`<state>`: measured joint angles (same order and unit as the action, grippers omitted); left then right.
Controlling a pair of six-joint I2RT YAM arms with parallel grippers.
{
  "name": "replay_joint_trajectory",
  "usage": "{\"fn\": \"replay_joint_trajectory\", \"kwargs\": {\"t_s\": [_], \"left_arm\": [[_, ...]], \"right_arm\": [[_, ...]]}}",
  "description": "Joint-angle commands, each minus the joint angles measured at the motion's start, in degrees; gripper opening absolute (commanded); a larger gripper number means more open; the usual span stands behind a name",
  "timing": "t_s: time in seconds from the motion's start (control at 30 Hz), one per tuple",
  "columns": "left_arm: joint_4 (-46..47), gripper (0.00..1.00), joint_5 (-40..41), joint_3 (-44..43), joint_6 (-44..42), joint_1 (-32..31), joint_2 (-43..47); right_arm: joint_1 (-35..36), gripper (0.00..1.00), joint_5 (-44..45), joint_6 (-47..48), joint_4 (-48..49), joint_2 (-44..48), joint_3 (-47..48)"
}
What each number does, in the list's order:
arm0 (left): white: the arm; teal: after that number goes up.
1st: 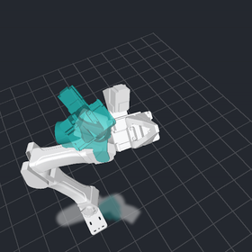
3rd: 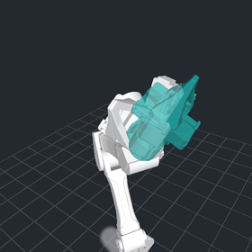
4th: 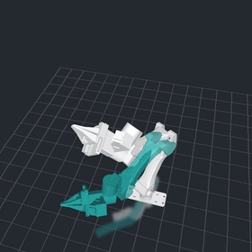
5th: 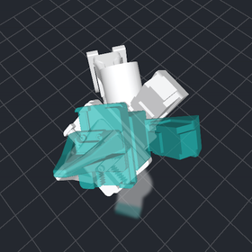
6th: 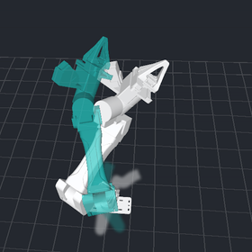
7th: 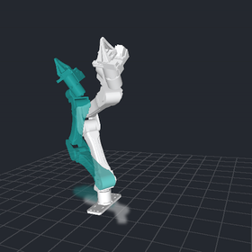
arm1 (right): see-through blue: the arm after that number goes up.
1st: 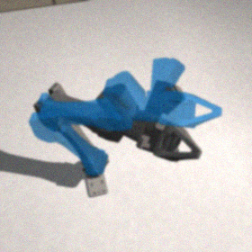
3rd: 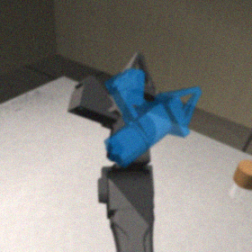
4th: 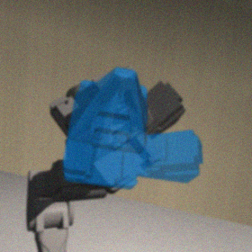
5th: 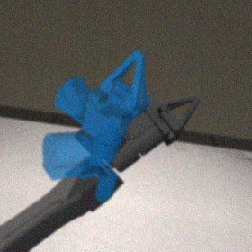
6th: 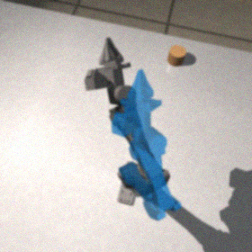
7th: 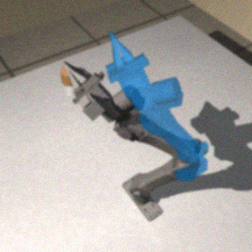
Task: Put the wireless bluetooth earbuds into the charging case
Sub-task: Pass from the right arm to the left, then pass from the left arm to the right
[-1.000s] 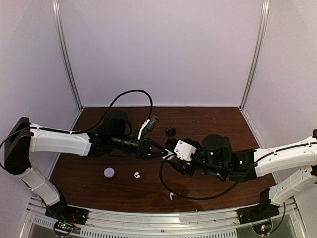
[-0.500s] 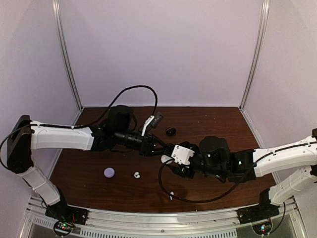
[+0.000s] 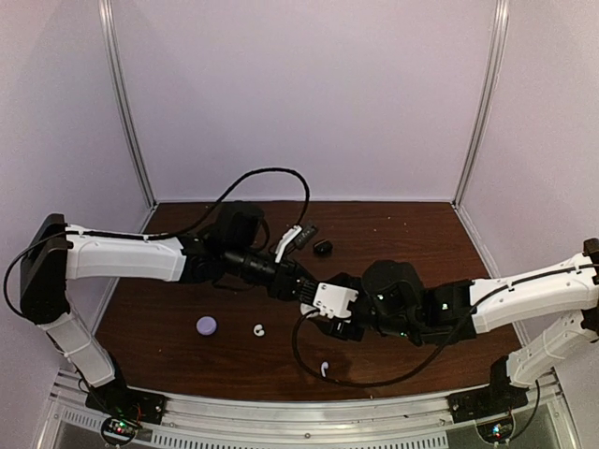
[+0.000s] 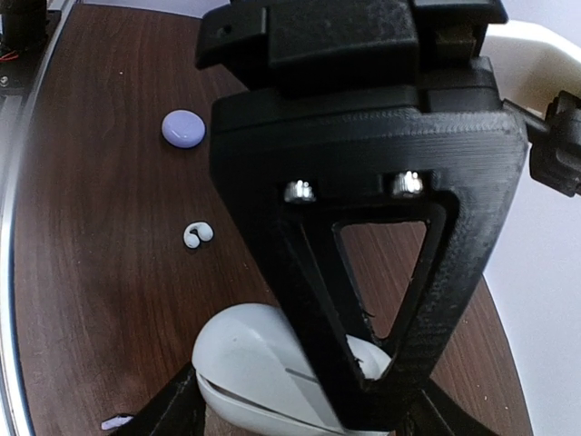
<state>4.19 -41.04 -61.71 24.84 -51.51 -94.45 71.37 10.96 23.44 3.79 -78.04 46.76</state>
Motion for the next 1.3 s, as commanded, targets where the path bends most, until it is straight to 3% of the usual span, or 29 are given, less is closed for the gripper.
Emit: {"fn": "replay_joint_trajectory", "kwargs": {"t_s": [0.0, 0.17, 0.4, 0.63, 0.9, 1.07, 1.27], "left_arm": [[-1.6, 0.32, 0.8, -2.2, -2.1, -0.3, -0.7], [-1.3, 0.17, 0.5, -2.5, -1.8, -0.3, -0.4], [7.9, 0.12, 1.3, 0.8, 3.1, 0.7, 3.5], [18.1, 0.09, 2.8, 2.2, 7.0, 1.9, 7.1], [44.2, 0.07, 7.5, 9.7, 11.2, 2.6, 14.2], [53.2, 0.06, 6.8, 12.2, 12.5, 2.5, 14.8], [56.4, 0.07, 7.4, 14.8, 12.4, 2.4, 17.0]], "right_arm": [[0.4, 0.62, 1.7, 0.4, -0.9, -0.4, 2.0], [0.3, 0.68, 2.8, -0.2, -0.1, 0.5, 1.6], [0.4, 1.00, 3.8, -2.2, 5.8, 6.3, -2.7], [-0.6, 1.00, 0.4, -7.7, 14.5, 14.4, -9.4], [-6.0, 0.99, -14.4, -23.1, 27.9, 17.3, -14.4], [-7.5, 0.86, -19.5, -31.6, 35.2, 13.9, -11.6], [-7.6, 0.77, -25.9, -35.7, 40.7, 7.7, -6.2]]}}
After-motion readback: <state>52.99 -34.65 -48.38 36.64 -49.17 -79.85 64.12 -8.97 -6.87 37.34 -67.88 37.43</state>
